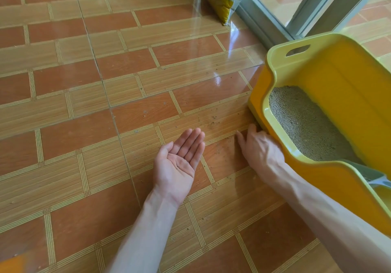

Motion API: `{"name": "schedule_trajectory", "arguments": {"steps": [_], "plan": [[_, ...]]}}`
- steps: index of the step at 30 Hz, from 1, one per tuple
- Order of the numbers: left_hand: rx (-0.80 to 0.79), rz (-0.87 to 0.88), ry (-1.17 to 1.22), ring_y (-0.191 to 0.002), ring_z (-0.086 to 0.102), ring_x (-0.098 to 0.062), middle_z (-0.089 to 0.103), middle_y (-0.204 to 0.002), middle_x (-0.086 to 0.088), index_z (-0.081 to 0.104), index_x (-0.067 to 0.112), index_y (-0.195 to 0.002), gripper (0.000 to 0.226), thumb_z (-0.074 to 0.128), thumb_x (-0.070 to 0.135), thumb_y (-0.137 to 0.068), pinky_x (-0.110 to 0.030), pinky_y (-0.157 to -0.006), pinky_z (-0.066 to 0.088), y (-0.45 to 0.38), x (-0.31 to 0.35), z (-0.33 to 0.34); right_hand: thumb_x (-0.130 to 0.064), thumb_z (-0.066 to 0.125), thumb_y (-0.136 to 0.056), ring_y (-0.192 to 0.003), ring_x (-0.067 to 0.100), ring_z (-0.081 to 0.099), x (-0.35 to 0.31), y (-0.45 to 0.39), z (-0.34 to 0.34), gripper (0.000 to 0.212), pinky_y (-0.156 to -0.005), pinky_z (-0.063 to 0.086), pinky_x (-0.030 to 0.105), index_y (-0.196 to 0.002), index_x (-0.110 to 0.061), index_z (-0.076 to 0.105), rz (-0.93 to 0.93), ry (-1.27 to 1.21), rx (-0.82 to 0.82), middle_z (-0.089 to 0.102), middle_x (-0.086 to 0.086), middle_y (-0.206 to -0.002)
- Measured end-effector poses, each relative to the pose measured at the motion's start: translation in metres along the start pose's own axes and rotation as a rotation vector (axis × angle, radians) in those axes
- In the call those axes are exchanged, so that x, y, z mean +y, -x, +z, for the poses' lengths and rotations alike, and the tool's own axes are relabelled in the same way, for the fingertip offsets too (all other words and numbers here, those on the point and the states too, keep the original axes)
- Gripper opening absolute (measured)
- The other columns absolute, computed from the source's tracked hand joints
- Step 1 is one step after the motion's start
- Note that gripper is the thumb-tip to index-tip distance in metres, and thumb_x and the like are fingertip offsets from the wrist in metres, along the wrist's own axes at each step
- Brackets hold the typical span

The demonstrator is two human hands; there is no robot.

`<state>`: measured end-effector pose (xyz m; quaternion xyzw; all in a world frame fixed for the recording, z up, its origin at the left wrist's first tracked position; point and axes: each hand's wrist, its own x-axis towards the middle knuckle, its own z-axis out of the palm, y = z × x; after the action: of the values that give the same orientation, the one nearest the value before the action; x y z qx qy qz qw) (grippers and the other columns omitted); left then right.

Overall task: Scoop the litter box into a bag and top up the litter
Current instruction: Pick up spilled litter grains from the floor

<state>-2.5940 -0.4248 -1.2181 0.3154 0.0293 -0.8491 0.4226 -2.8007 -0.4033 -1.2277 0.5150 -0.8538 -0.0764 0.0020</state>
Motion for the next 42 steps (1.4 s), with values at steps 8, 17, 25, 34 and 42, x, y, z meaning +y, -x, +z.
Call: {"name": "schedule_trajectory", "arguments": {"steps": [8,17,25,34,42], "plan": [[-0.003,-0.001,-0.007,-0.123,0.066,-0.035,0.067,-0.131,-0.023,0.062,-0.005,-0.127,0.048,0.028,0.022,-0.108,-0.043,-0.108,0.047,0.002,0.000,0.000,-0.020,0.037,-0.105,-0.050,0.026,0.053,-0.003,0.013,0.005,0.018,-0.044,0.040,0.032,-0.088,-0.012,0.036,-0.323,-0.096,-0.059,0.047,0.001,-0.064],[-0.002,0.006,-0.007,-0.122,0.067,-0.035,0.068,-0.130,-0.023,0.063,-0.005,-0.125,0.048,0.028,0.022,-0.108,-0.042,-0.109,0.047,0.005,0.002,-0.001,-0.032,0.034,-0.108,-0.049,0.030,0.050,0.020,0.020,0.014,0.020,-0.041,0.032,0.028,-0.098,-0.016,0.037,-0.138,-0.185,0.070,0.045,0.006,-0.065],[-0.017,-0.007,-0.022,-0.122,0.066,-0.035,0.068,-0.131,-0.023,0.064,-0.005,-0.125,0.048,0.029,0.022,-0.108,-0.042,-0.108,0.048,0.005,-0.004,0.003,-0.017,0.036,-0.103,-0.055,0.025,0.053,0.018,0.022,0.024,0.014,-0.051,0.042,0.035,-0.090,-0.020,0.032,-0.173,-0.265,-0.026,0.050,0.002,-0.069],[-0.025,-0.010,-0.024,-0.122,0.067,-0.035,0.069,-0.129,-0.023,0.065,-0.004,-0.122,0.048,0.028,0.022,-0.108,-0.041,-0.107,0.052,0.006,-0.004,0.002,-0.021,0.043,-0.106,-0.052,0.023,0.045,0.029,0.013,0.016,0.020,-0.053,0.031,0.033,-0.089,-0.012,0.043,-0.250,-0.622,0.083,0.048,0.001,-0.062],[-0.022,-0.013,-0.020,-0.122,0.067,-0.035,0.068,-0.130,-0.023,0.064,-0.004,-0.124,0.048,0.028,0.023,-0.107,-0.042,-0.109,0.047,0.004,-0.004,0.001,-0.060,0.036,-0.104,-0.065,0.031,0.065,0.011,0.020,0.015,0.049,-0.049,0.045,0.034,-0.105,-0.013,0.049,-0.261,-0.099,0.037,0.058,0.009,-0.089]]}}
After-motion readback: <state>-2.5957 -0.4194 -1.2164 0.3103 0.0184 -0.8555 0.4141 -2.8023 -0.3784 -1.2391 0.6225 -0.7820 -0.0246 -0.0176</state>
